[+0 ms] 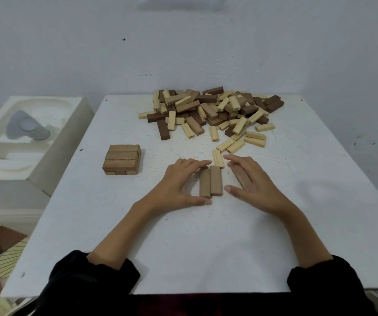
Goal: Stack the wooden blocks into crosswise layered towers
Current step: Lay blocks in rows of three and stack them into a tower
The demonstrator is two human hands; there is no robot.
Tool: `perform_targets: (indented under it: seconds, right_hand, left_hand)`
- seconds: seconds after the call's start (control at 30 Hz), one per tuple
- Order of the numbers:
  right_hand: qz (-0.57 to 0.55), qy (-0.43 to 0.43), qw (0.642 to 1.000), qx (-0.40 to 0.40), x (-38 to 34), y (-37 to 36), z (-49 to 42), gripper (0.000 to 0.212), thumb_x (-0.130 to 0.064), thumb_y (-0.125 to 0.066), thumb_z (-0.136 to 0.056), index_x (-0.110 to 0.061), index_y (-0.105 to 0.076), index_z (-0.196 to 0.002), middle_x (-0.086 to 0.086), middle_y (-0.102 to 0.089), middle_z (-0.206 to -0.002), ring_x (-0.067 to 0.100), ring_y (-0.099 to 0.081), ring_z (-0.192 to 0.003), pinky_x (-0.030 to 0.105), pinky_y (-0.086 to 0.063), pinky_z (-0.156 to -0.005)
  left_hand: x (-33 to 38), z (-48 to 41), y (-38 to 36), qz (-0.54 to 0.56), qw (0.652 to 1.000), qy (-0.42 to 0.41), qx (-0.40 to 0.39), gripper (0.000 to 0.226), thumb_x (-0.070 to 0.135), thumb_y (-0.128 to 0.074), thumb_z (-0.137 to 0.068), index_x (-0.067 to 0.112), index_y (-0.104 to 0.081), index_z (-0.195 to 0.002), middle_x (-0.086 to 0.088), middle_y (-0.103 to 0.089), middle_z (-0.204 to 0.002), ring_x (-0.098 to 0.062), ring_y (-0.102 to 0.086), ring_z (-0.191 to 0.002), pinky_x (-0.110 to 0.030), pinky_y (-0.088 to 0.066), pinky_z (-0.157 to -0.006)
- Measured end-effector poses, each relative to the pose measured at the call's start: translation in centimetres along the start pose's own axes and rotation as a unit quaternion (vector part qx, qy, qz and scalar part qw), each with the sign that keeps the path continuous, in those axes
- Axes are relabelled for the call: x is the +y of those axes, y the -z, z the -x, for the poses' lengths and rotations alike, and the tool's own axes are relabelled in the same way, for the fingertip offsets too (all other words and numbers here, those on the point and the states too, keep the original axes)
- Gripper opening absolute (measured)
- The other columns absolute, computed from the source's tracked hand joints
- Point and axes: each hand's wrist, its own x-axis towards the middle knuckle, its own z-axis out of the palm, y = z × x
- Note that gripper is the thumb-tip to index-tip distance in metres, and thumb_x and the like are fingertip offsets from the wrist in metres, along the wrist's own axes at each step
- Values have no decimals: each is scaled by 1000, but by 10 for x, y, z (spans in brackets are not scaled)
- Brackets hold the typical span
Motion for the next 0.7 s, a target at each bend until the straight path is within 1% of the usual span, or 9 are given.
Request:
perform_targets:
  seconds: [0.03, 0.13, 0.23, 0.3, 0.37, 0.43, 0.47, 0.6, 0.7]
  right_hand:
    - [2, 4, 1000, -10, 2, 2, 1, 61, -40, -63, -76, -39, -39, -132, -12, -48, -121, 2, -43, -114, 18, -37, -91]
    - [-15, 5, 999, -36, 8, 12, 3, 60, -42, -65, -75, -44, -42, -130, -22, -43, -128, -3, -42, -118, 10, -39, -88]
    - [-2, -23, 997, -67, 17, 34, 8, 71, -49, -75, -66, -49, -43, -128, -32, -38, -129, -9, -33, -122, 10, -32, -93]
    - [11, -45, 995, -93, 21, 44, 14, 71, -46, -80, -64, -46, -46, -126, -30, -42, -128, -8, -32, -122, 11, -29, -92]
    - [13, -48, 995, -85, 20, 43, 15, 66, -37, -79, -65, -44, -49, -123, -25, -50, -121, -7, -37, -115, 12, -32, -90]
    - [13, -36, 998, -46, 16, 34, 11, 61, -30, -81, -65, -45, -51, -117, -21, -57, -109, -4, -44, -101, 19, -39, -85]
    - [14, -30, 999, -25, 13, 28, 9, 59, -30, -82, -64, -46, -53, -112, -20, -59, -101, -1, -46, -95, 22, -42, -81]
    - [7, -7, 1000, -9, 3, 6, 5, 49, -47, -81, -55, -42, -61, -100, -15, -61, -84, 6, -50, -83, 27, -44, -73]
    - [17, -7, 1000, -24, 2, 8, 4, 66, -55, -83, -48, -46, -54, -107, -19, -59, -91, 3, -47, -87, 22, -41, -75]
  left_hand:
    - [0, 0, -1, 1, 1000, 3, 1, 84, 62, -69, -66, 34, -37, -139, 14, -46, -129, -2, -33, -117, -26, -26, -98]
    - [1, -2, -2, 6, 1000, 5, 3, 84, 65, -68, -65, 34, -39, -138, 15, -47, -129, -2, -35, -118, -27, -26, -99]
    - [4, -3, 0, 31, 999, 8, 4, 82, 58, -72, -66, 32, -41, -137, 17, -47, -127, -1, -36, -117, -25, -26, -100]
    - [5, -4, 1, 44, 999, 10, 4, 82, 57, -72, -65, 32, -42, -136, 18, -47, -127, -1, -36, -116, -25, -26, -100]
    - [3, -7, 1, 37, 999, 5, 1, 83, 63, -70, -64, 32, -43, -136, 17, -49, -127, -1, -37, -115, -26, -27, -99]
    - [3, -7, -1, 20, 1000, -2, -8, 83, 67, -64, -63, 34, -43, -135, 18, -47, -126, 1, -36, -114, -22, -25, -97]
    - [4, -7, -2, 13, 1000, -2, -11, 83, 69, -63, -62, 34, -43, -135, 19, -46, -124, 1, -34, -114, -18, -23, -96]
    - [4, -4, 1, 8, 1000, 1, -11, 86, 70, -63, -60, 34, -41, -135, 19, -42, -120, 2, -32, -110, -11, -19, -94]
    - [6, -3, 3, 7, 1000, 10, -24, 90, 65, -70, -60, 33, -39, -138, 18, -41, -123, 0, -31, -114, -15, -21, -95]
